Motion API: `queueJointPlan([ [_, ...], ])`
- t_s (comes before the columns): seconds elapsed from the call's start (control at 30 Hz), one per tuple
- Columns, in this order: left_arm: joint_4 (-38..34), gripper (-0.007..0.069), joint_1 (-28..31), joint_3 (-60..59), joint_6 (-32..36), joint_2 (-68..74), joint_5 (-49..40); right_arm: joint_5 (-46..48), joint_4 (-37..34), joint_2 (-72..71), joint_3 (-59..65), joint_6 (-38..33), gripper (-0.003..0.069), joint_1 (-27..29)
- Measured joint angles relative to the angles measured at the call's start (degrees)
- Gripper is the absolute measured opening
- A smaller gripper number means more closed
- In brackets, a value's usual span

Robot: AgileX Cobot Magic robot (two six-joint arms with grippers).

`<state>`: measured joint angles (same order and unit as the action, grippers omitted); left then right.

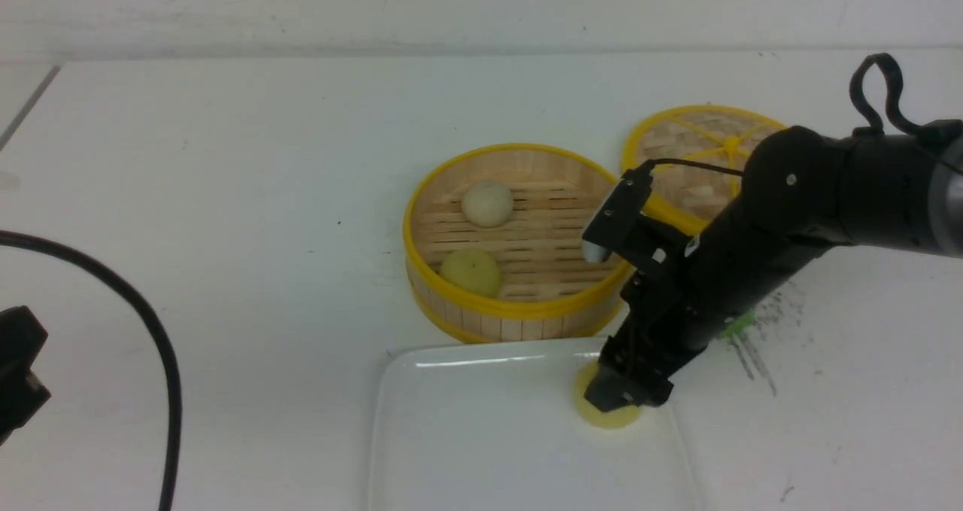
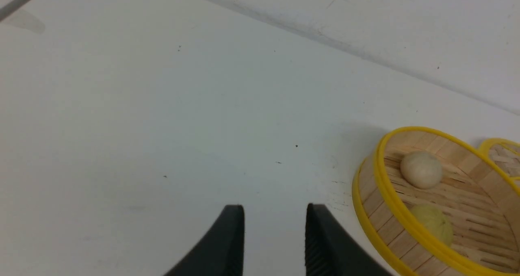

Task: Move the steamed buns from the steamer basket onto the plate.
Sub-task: Use the right arm to put the steamed stuffed bun into the plate, then use the left arm to grab the steamed stuffed bun that is closest to it

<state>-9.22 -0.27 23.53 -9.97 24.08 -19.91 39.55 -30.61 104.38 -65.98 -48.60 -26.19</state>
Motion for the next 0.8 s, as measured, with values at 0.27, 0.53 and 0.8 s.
queueJointPlan([
  [0.27,0.0,0.0247,0.0,0.0,0.0,0.0,0.1,-5.8,0.0,-11.2,0.1,0.4,0.0566,0.0],
  [0.53,-0.2,0.0247,0.0,0.0,0.0,0.2,0.4,-4.1,5.2,-30.9,0.1,8.7,0.0556,0.0],
  [0.8,-0.2,0.0246,0.0,0.0,0.0,0.6,2.2,0.2,17.8,-46.0,0.1,23.0,0.0556,0.0],
])
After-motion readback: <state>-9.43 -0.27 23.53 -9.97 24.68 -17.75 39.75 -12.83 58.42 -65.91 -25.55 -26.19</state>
